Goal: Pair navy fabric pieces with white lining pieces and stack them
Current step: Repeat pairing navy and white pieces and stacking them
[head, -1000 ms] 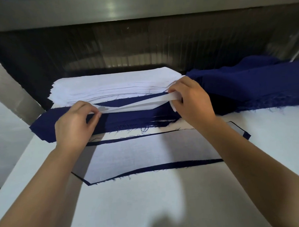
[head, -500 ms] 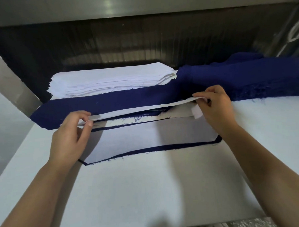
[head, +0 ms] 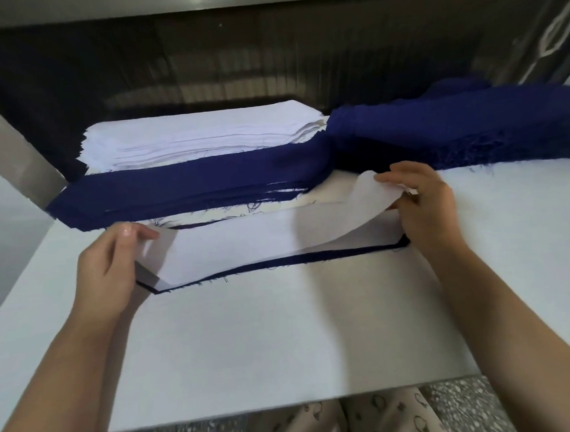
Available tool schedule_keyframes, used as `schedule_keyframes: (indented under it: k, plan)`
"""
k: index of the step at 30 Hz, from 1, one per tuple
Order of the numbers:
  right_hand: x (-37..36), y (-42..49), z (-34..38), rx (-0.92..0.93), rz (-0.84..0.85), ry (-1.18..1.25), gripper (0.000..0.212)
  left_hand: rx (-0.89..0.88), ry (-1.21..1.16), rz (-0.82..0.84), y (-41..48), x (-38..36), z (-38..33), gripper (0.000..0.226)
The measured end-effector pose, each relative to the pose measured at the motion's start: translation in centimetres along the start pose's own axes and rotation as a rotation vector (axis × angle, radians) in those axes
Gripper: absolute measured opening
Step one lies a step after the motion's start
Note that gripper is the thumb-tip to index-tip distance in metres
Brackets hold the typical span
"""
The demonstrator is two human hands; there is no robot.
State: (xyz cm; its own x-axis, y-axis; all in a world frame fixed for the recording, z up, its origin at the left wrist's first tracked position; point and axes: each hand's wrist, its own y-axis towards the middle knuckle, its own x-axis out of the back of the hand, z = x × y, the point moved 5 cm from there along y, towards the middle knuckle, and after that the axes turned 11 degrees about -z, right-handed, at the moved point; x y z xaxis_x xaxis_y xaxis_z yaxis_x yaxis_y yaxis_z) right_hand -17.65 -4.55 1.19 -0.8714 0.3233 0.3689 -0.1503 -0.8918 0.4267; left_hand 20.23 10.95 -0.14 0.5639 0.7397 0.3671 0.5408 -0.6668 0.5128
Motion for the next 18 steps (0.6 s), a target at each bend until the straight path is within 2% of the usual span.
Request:
schedule_keyframes:
  k: [3, 5, 9, 11, 15, 18]
  plan:
    - [-0.3, 0.0, -0.1, 0.034, 0.020, -0.082, 0.055, 0.096, 0.068, -0.028, 0.2, 0.0, 0.6, 0.016]
    - [-0.4, 0.0, -0.3, 0.001, 0.017, -0.037, 0.054, 0.104, 0.109, -0.026, 0.3, -0.1, 0.7, 0.016]
    - [-0.2, -0.1, -1.4, -0.204, -0.024, 0.056, 0.048, 0.067, 0.132, -0.024, 0.3, -0.1, 0.2, 0.016]
    - [0.1, 0.1, -1.5, -0.254, -0.041, 0.112, 0.038, 0.057, 0.129, -0.025, 0.3, -0.1, -0.1, 0.016]
    - [0.3, 0.3, -1.2, -0.203, -0.026, 0.114, 0.027, 0.057, 0.133, -0.049, 0.3, 0.2, 0.0, 0.022]
    - [-0.1, 0.1, -1.5, -0.140, 0.045, -0.029, 0.030, 0.027, 0.166, -0.062, 0.4, 0.4, -0.1, 0.026]
